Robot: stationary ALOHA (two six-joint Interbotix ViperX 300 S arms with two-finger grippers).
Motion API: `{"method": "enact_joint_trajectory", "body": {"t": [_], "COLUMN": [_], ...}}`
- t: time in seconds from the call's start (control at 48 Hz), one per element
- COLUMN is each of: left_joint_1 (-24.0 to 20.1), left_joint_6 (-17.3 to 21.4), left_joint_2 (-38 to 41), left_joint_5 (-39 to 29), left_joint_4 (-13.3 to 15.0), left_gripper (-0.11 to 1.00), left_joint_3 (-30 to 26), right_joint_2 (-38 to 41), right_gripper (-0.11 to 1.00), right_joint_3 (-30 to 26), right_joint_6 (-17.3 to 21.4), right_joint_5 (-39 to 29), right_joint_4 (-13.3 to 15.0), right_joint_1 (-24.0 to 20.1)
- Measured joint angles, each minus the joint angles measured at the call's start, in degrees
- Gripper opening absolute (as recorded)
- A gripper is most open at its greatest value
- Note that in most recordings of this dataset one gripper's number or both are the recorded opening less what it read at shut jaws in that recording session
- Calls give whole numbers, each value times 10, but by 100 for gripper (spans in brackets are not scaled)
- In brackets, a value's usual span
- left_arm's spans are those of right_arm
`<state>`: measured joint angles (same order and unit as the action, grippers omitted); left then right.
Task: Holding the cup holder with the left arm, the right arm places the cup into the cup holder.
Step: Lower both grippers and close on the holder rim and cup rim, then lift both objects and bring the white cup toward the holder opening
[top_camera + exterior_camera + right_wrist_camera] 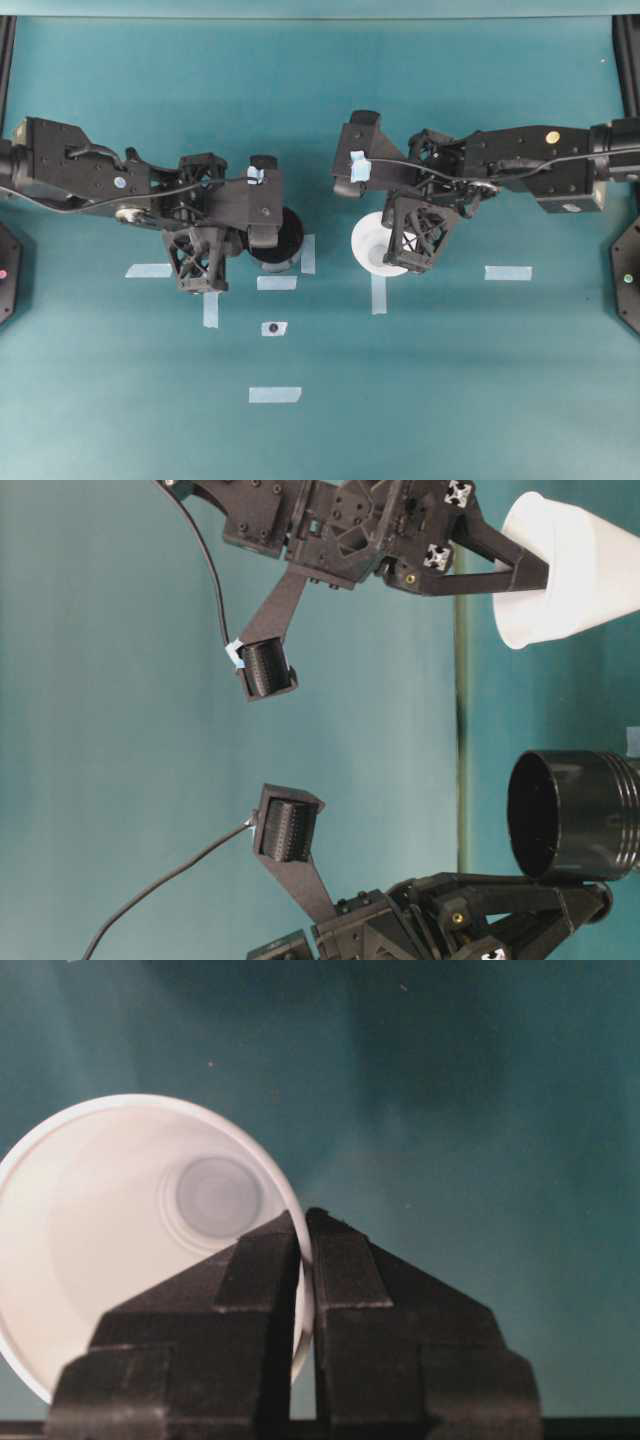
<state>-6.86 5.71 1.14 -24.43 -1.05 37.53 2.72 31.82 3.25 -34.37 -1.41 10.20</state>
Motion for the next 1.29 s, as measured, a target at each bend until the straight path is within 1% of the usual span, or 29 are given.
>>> {"method": "enact_joint_trajectory", "body": {"t": [0.291,0.437,0.521,0.77,1.02,1.291], "left_joint_1": [0,-1,0,0,0,1], "left_joint_6": [0,0,0,0,0,1], "left_joint_2": [-17,-27,-34,-43,-37,-5], "left_joint_5": [0,1,1,0,-1,-1], "left_joint_4": [-1,0,-1,-1,-1,0], "left_gripper": [22,22,22,22,22,22], "left_joint_3": [-1,-1,-2,-19,-53,-83], "right_joint_2": [-15,-27,-38,-84,-144,-206], "right_gripper": [4,4,4,4,4,4], "right_joint_3": [0,0,1,-2,-21,-22], "right_joint_6": [0,0,0,2,32,67], "right_joint_5": [-1,-3,-11,-37,-38,-19], "right_joint_4": [-5,-16,-24,-25,-25,-26], "right_joint_1": [4,5,7,23,33,33]}}
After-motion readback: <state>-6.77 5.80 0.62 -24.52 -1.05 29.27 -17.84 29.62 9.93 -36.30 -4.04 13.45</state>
